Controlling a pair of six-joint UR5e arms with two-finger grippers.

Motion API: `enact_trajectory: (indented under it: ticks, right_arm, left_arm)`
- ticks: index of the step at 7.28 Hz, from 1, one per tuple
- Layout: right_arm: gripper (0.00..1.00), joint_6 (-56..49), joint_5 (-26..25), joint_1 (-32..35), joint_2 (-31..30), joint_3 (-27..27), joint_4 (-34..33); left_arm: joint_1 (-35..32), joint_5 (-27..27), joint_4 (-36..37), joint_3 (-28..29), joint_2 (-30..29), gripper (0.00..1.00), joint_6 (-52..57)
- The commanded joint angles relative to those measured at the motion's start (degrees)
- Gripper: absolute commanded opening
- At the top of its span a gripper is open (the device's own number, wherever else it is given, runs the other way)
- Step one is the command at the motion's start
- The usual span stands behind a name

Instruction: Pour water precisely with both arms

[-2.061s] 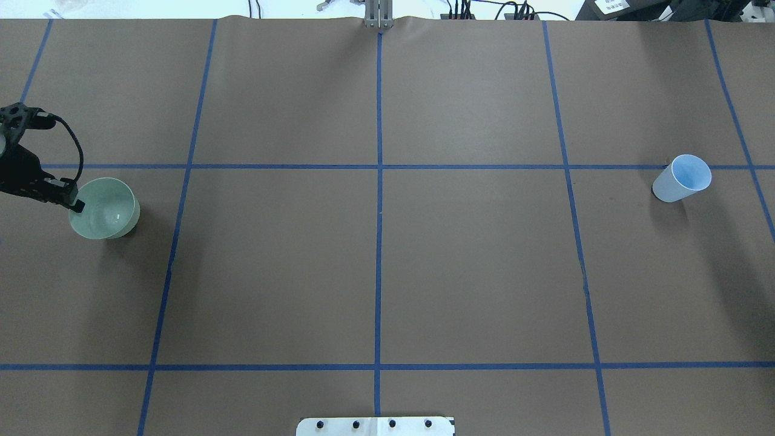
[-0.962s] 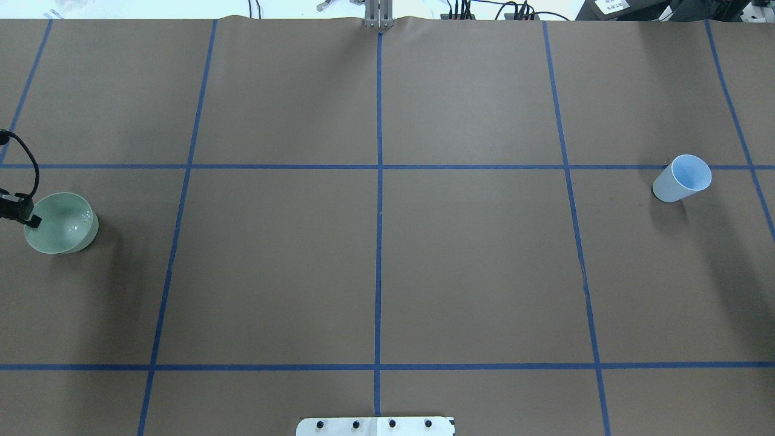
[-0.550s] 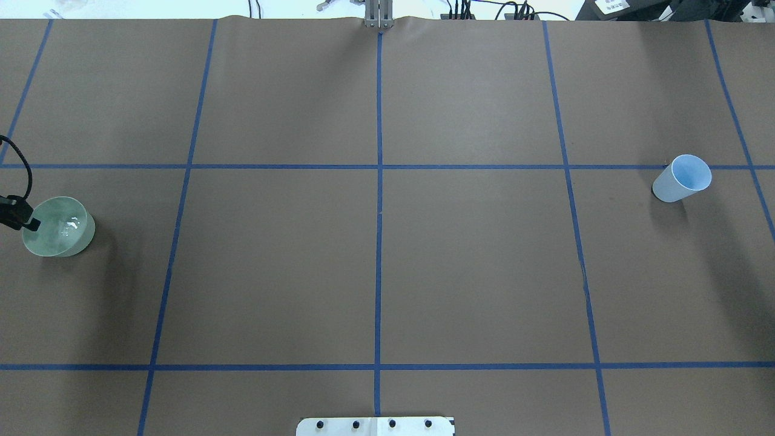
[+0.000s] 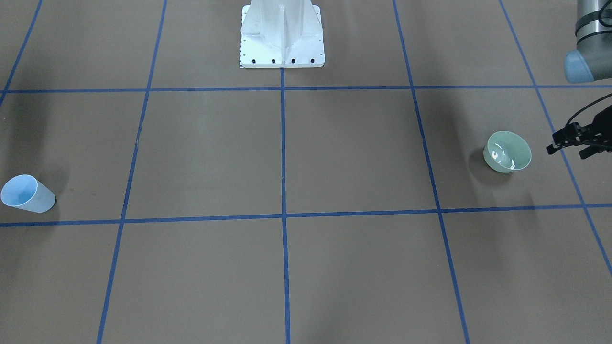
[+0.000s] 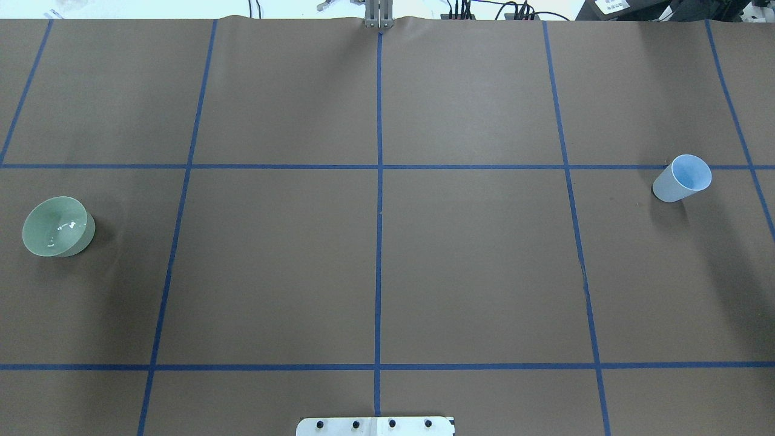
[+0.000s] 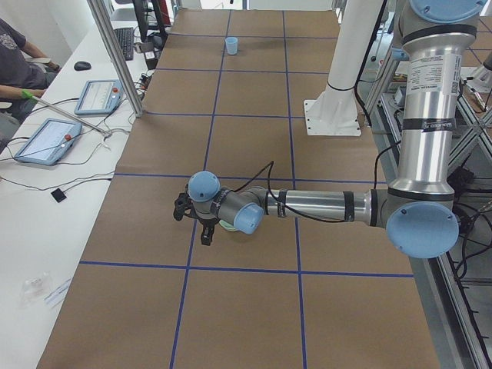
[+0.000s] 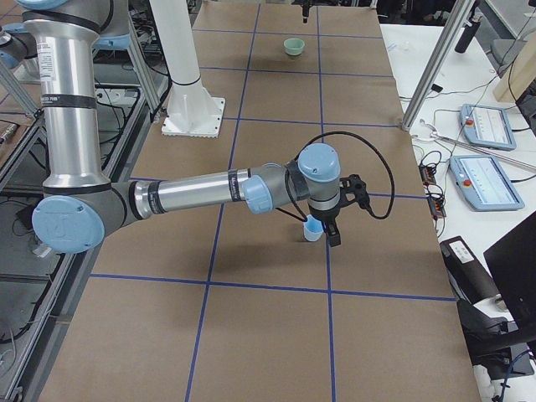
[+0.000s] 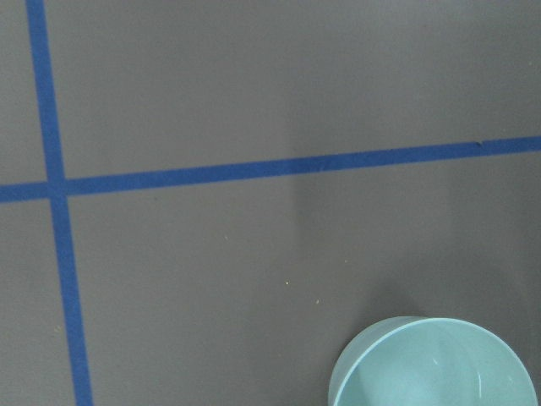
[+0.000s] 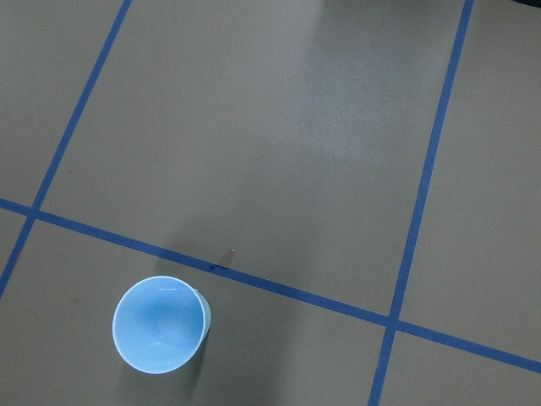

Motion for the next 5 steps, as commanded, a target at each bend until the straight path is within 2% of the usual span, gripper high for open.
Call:
enact_trajectory:
  ticks: [1,3,5]
  right_arm:
    - [1.0,0.0,-0.4,0.3,-0.2,-0.5,-0.1]
    - [1.0,-0.2,-0.7,0.6,-0.3,-0.4,-2.4]
    - [1.0,-0.1,-1.8,0.5,0.1,-0.4,-5.2]
  left_arm:
    - [-5.6,0.2,3.7,-0.1,0.0,1.0,8.0]
    - [-11.2,0.1,11.0,-1.1,-0.5,1.0,14.6]
    - [-11.5,0.2,18.7,-5.0,-1.0,1.0,14.6]
